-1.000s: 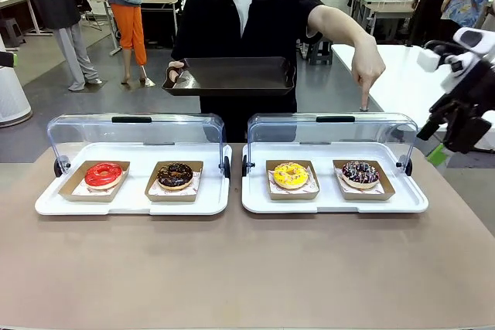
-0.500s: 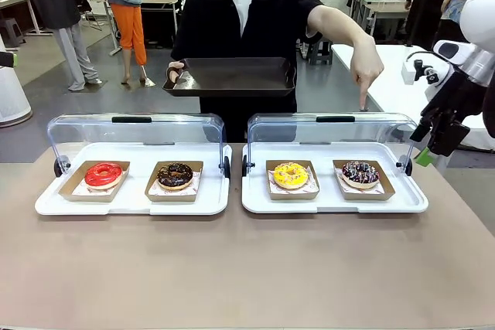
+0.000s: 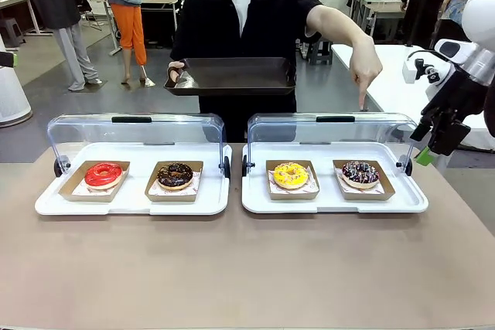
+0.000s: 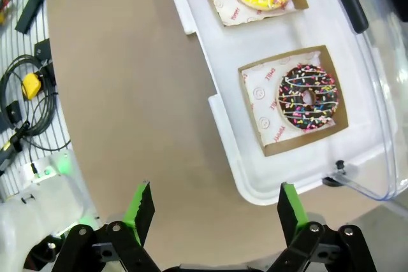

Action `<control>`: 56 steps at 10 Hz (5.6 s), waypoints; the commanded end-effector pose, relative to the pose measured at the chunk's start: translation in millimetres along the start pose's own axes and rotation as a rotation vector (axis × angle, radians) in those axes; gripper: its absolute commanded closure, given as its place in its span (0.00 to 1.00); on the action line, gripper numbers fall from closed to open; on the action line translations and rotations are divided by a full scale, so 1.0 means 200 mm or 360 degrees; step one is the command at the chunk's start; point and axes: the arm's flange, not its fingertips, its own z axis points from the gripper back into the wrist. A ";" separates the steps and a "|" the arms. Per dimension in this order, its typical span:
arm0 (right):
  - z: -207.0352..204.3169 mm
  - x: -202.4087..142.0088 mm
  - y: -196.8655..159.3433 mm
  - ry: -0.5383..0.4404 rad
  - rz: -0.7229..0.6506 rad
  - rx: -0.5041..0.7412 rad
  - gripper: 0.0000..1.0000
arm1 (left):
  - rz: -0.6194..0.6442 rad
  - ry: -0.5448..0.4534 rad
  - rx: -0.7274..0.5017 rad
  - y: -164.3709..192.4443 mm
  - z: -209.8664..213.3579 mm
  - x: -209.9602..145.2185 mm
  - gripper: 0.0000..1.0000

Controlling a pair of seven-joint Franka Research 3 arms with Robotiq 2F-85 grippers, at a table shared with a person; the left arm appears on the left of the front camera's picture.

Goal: Provide the desired donut to the person.
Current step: Pick up and lift the Paper togo box containing the Donut pointed at by the person.

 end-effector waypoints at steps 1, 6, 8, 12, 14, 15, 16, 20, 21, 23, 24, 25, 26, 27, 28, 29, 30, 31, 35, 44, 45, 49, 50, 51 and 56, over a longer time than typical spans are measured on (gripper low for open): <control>-0.06 0.03 -0.01 0.0063 0.0035 -0.0053 0.00 | -0.0007 -0.0017 -0.0003 0.00 0.00 0.01 0.00; -0.32 0.09 -0.17 0.0227 0.0287 -0.0195 0.00 | -0.0007 -0.0017 -0.0003 0.00 0.00 0.01 0.00; -0.43 0.09 -0.21 0.0265 0.0399 -0.0162 0.00 | -0.0007 -0.0017 -0.0003 0.00 0.00 0.01 0.00; -0.56 0.10 -0.19 0.0346 0.0412 -0.0051 0.00 | -0.0007 -0.0017 -0.0003 0.00 0.00 0.01 0.00; -0.51 0.10 -0.16 0.0357 0.0332 -0.0032 0.00 | -0.0007 -0.0017 -0.0003 0.00 0.00 0.01 0.00; -0.56 0.10 -0.19 0.0299 0.0396 -0.0041 0.00 | -0.0007 -0.0017 -0.0003 0.00 0.00 0.01 0.00; -0.56 0.10 -0.19 0.0299 0.0396 -0.0041 0.00 | -0.0007 -0.0017 -0.0003 0.00 0.00 0.01 0.00; -0.56 0.10 -0.18 0.0300 0.0379 -0.0032 0.00 | -0.0007 -0.0017 -0.0003 0.00 0.00 0.01 0.00; -0.59 0.10 -0.17 0.0334 0.0402 -0.0033 0.00 | -0.0007 -0.0017 -0.0003 0.00 0.00 0.01 0.00; -0.64 0.09 -0.16 0.0374 0.0387 -0.0015 0.00 | -0.0007 -0.0017 -0.0003 0.00 0.00 0.01 0.00; -0.66 0.10 -0.16 0.0371 0.0386 -0.0020 0.00 | -0.0007 -0.0017 -0.0003 0.00 0.00 0.01 0.00; -0.70 0.10 -0.17 0.0392 0.0376 -0.0009 0.00 | -0.0007 -0.0017 -0.0003 0.00 0.00 0.01 0.00; -0.73 0.09 -0.18 0.0395 0.0360 0.0005 0.00 | -0.0007 -0.0017 -0.0003 0.00 0.00 0.01 0.00; -0.76 0.09 -0.19 0.0395 0.0358 0.0019 0.00 | -0.0007 -0.0017 -0.0003 0.00 0.00 0.01 0.00; -0.79 0.09 -0.20 0.0404 0.0359 0.0025 0.00 | -0.0007 -0.0017 -0.0003 0.00 0.00 0.01 0.00; -0.81 0.10 -0.20 0.0422 0.0359 0.0047 0.00 | -0.0007 -0.0017 -0.0003 0.00 0.00 0.01 0.00; -0.83 0.10 -0.21 0.0435 0.0362 0.0058 0.00 | -0.0007 -0.0017 -0.0003 0.00 0.00 0.01 0.00; -0.84 0.10 -0.21 0.0440 0.0366 0.0064 0.00 | -0.0007 -0.0017 -0.0003 0.00 0.00 0.01 0.00; -0.84 0.09 -0.22 0.0449 0.0360 0.0084 0.00 | -0.0007 -0.0017 -0.0003 0.00 0.00 0.01 0.00; -0.87 0.06 -0.30 0.0453 0.0300 0.0105 0.00 | -0.0007 -0.0017 -0.0003 0.00 0.00 0.01 0.00; -0.87 0.06 -0.30 0.0452 0.0293 0.0109 0.00 | -0.0007 -0.0017 -0.0003 0.00 0.00 0.01 0.00; -0.88 0.05 -0.32 0.0450 0.0301 0.0124 0.07 | -0.0007 -0.0017 -0.0003 0.00 0.00 0.01 0.00; -0.88 0.05 -0.32 0.0455 0.0307 0.0126 0.19 | -0.0007 -0.0017 -0.0003 0.00 0.00 0.01 0.00; -0.88 0.05 -0.32 0.0457 0.0310 0.0126 0.26 | -0.0007 -0.0017 -0.0003 0.00 0.00 0.01 0.00; -0.90 0.05 -0.33 0.0457 0.0312 0.0123 0.77 | -0.0007 -0.0017 -0.0003 0.00 0.00 0.01 0.00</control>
